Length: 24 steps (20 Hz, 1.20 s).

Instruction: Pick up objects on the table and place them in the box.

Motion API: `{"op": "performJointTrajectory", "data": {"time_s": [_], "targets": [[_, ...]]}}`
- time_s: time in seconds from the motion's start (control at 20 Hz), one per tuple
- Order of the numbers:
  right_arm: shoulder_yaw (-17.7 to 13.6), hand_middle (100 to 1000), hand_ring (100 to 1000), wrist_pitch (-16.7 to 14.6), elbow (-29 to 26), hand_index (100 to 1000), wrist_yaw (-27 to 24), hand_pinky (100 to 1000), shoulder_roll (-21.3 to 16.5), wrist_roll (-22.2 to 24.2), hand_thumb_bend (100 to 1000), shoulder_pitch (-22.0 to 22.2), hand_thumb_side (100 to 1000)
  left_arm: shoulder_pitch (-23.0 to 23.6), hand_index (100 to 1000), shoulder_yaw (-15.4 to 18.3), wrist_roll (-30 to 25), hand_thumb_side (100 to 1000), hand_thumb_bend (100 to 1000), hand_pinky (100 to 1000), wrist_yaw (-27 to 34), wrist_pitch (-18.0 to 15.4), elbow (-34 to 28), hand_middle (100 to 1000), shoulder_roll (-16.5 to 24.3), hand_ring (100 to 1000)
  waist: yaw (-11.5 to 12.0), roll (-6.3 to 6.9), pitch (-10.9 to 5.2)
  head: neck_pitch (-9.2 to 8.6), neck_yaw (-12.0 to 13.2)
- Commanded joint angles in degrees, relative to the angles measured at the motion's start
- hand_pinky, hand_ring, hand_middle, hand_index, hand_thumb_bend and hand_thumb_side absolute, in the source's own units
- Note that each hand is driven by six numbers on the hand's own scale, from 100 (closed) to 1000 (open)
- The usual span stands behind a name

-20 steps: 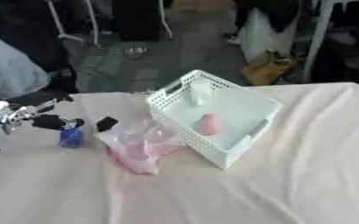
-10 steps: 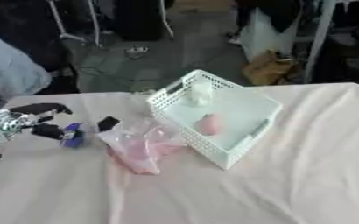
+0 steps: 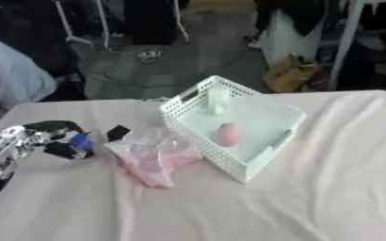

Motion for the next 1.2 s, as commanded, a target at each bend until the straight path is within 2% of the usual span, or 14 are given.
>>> {"op": "performJointTrajectory", "data": {"time_s": [0.05,0.65,0.9,1.2], "targets": [[-0.08,787,896,0.17,-0.86,817,-0.25,837,-0.62,0.08,100,-0.98,773,-1.79,1000,0.96,2.36,766,611,999,-1.21,0.74,1.15,1000,0.35,1000,-0.08,0.44,-0.67,-0.80,0.27],[0.25,786,896,0.09,-0.86,817,-0.47,837,-0.27,0.73,100,-1.28,774,-4.21,1000,2.68,9.95,787,580,1000,-5.23,5.51,4.17,1000,-1.24,1000,-0.18,0.38,0.21,-1.53,0.56],[0.33,786,897,-0.05,-0.86,817,-0.52,837,-0.17,0.97,100,-1.46,774,-5.75,1000,4.14,11.11,785,586,1000,-6.54,5.92,6.29,1000,-1.11,1000,-0.35,0.34,0.74,-2.14,0.66],[0.25,786,898,-0.27,-0.86,816,-0.52,838,0.07,0.91,100,-2.03,773,-6.85,1000,5.41,9.31,782,592,1000,-7.15,4.68,9.20,1000,-1.46,1000,-0.79,0.22,1.69,-2.85,1.22]]}}
